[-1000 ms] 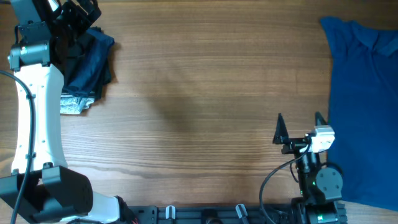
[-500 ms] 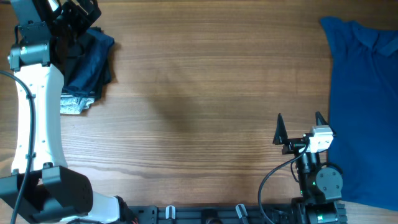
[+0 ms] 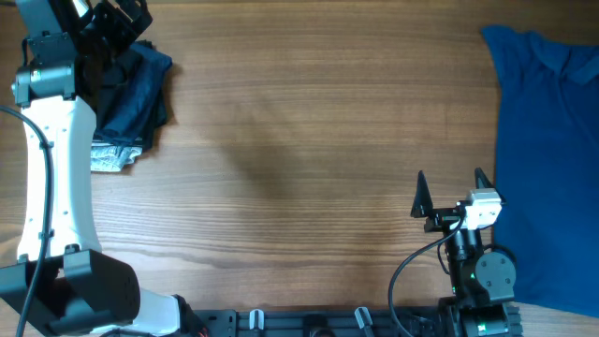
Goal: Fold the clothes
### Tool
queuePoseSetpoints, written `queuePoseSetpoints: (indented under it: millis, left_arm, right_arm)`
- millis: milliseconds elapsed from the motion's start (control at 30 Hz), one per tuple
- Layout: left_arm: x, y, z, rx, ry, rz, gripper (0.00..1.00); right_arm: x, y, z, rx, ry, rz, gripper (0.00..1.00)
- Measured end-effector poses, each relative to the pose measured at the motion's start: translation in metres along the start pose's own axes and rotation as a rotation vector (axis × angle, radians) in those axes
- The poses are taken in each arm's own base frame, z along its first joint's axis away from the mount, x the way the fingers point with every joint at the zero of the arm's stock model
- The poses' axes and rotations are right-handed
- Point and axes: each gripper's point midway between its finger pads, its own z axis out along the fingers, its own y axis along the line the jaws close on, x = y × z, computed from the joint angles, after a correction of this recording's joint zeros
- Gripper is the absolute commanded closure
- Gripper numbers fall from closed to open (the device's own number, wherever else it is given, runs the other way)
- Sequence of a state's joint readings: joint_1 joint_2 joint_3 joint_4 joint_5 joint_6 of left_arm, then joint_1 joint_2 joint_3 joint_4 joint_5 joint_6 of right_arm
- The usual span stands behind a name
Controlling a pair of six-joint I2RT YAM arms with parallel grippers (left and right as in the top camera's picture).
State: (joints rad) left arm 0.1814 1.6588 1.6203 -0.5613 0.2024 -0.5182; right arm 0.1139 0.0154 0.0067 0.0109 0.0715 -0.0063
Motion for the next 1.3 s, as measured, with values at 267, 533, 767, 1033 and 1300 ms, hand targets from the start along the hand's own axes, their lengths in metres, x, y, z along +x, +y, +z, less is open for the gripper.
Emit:
queuePoseSetpoints:
  millis: [267, 533, 767, 1033, 1300]
  left_arm:
    - [0.022, -0.007, -0.037, -0.023, 0.056, 0.004, 0.00]
    - [0.077, -0.075, -0.195, 0.272, -0.086, 0.143, 0.00]
    - [0.178, 0.012, -0.208, 0.235, -0.058, 0.141, 0.00]
    - [0.222, 0.064, -0.168, 0.263, -0.196, 0.143, 0.00]
    - [0.221, 0.073, -0.141, 0.361, -0.407, 0.178, 0.00]
  right_arm:
    - [0.000, 0.000, 0.000, 0.000, 0.000, 0.000, 0.00]
    - [0.000, 0.000, 0.000, 0.000, 0.000, 0.000, 0.00]
    - [0.000, 0.000, 0.000, 0.000, -0.001, 0.000, 0.00]
    - [0.000, 0.000, 0.000, 0.000, -0.001, 0.000, 0.00]
    - [0.000, 0.000, 0.000, 0.000, -0.002, 0.000, 0.01]
